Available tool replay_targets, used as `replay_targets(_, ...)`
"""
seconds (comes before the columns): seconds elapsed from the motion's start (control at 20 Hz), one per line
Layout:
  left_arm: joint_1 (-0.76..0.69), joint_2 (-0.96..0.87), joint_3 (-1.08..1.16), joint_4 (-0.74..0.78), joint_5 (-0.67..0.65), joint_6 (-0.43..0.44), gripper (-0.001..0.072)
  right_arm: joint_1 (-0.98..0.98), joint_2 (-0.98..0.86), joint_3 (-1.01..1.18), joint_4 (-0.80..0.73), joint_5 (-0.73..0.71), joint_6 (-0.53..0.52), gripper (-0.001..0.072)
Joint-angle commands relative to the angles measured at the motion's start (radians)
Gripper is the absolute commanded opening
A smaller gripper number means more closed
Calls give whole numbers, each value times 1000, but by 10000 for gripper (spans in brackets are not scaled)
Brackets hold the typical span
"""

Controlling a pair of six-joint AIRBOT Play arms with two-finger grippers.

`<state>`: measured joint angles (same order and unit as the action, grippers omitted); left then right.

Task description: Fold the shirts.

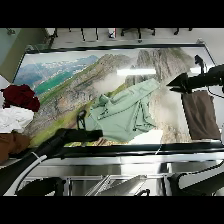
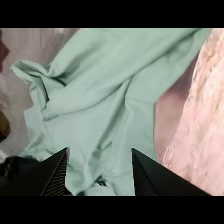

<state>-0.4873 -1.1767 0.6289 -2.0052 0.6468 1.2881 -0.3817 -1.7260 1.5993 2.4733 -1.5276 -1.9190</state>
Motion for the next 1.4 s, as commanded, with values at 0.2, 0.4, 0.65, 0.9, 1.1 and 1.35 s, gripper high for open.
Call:
replay_targets(0.2,473,-6,257,101,252,267,12,113,26,-397,-28,235,-87,443)
replay_targets(0.4,517,-139,375,101,324,308,12,129,-61,-306,70,440,-75,515)
replay_targets(0.65,489,-222,450,102,352,346,12,133,-201,-69,66,445,64,508)
replay_targets(0.9,478,-237,456,102,360,365,13,120,-273,-12,58,437,160,505)
replay_targets(1.1,478,-237,456,101,404,389,12,59,-261,30,49,296,193,504)
replay_targets(1.35,477,-237,456,97,401,389,12,30,-255,46,-87,286,260,505)
